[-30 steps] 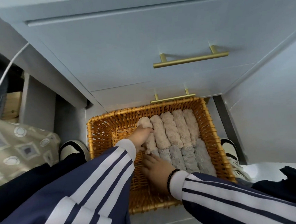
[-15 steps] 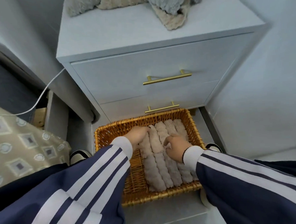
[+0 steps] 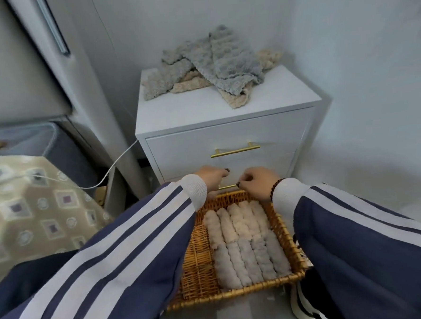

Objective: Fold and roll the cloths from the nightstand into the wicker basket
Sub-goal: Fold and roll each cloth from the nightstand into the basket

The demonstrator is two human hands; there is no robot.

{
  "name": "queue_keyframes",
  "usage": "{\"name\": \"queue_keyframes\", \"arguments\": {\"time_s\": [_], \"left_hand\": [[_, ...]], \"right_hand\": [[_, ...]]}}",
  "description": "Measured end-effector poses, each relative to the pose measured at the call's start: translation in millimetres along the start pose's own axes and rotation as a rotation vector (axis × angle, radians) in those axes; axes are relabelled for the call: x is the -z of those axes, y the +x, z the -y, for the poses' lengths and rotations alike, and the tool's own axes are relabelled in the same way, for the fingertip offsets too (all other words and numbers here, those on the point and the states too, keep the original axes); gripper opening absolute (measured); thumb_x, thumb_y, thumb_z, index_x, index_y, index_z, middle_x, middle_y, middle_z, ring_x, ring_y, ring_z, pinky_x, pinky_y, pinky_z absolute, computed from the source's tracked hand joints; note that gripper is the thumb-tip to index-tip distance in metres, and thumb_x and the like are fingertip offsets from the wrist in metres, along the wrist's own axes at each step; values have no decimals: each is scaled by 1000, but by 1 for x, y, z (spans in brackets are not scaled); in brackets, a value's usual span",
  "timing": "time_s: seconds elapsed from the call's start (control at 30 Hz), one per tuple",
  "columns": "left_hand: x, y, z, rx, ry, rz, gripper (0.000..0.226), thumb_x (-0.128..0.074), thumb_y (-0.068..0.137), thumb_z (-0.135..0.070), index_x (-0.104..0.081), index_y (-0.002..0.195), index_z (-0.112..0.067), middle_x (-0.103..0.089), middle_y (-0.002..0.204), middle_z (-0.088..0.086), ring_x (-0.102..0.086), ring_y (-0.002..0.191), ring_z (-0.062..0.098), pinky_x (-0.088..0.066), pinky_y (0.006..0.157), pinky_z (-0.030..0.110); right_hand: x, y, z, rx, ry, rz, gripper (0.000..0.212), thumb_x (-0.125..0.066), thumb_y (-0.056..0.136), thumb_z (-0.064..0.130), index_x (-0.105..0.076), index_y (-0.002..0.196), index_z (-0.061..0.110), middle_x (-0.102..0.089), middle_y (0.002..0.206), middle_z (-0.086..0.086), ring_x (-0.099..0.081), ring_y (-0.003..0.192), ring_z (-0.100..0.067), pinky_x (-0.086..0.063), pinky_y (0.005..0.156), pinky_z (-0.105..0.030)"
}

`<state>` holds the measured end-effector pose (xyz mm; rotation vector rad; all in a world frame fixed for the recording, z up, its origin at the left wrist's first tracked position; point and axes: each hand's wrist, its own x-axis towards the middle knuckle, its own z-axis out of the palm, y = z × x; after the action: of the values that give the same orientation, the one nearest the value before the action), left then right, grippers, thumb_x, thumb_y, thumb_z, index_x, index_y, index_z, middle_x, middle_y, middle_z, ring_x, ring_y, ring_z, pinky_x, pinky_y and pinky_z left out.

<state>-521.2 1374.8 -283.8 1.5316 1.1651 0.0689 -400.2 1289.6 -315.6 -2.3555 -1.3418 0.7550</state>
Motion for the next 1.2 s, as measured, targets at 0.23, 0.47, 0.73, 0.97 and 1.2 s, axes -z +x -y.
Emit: {"name": "queue_keyframes", "arguments": {"time_s": [0.23,0.47,0.73,0.97,1.2], "left_hand": [[15,-43,-40,-132,-145,37,33,-52,97,-20,-54,128,-10,-53,137,14,-52,126,31,-46,98,44],[38,-67,-62,-169,-387,11,13,-54,96,-14,-63,101,-22,-64,118,3,-64,105,20,-55,89,37],[51,-48,-74,-183,-591,-72,16,-53,96,-9,-65,104,-15,-71,104,7,-69,98,23,-56,88,40],[65,-33,-85,-193,-634,-67,19,-50,97,-7,-67,104,-14,-73,100,6,-71,93,23,-57,84,38],[78,-27,-97,-193,-710,-45,22,-48,95,-5,-66,104,-13,-74,100,7,-71,95,23,-56,79,34]], "right_hand": [[69,-30,31,104,60,-137,12,-57,91,23,-67,96,18,-63,97,1,-59,99,-21,-45,84,-30],[103,-47,49,126,67,-206,17,-56,91,22,-69,100,17,-66,99,2,-60,98,-18,-45,86,-28],[115,-14,58,85,41,-268,18,-56,89,19,-68,102,15,-66,105,1,-59,100,-16,-45,82,-25],[141,53,85,77,76,-447,22,-52,86,12,-62,105,12,-59,118,-5,-55,103,-21,-43,84,-26],[145,132,102,41,-139,-397,32,-54,86,29,-58,118,27,-45,138,-5,-43,127,-28,-35,106,-37]]}}
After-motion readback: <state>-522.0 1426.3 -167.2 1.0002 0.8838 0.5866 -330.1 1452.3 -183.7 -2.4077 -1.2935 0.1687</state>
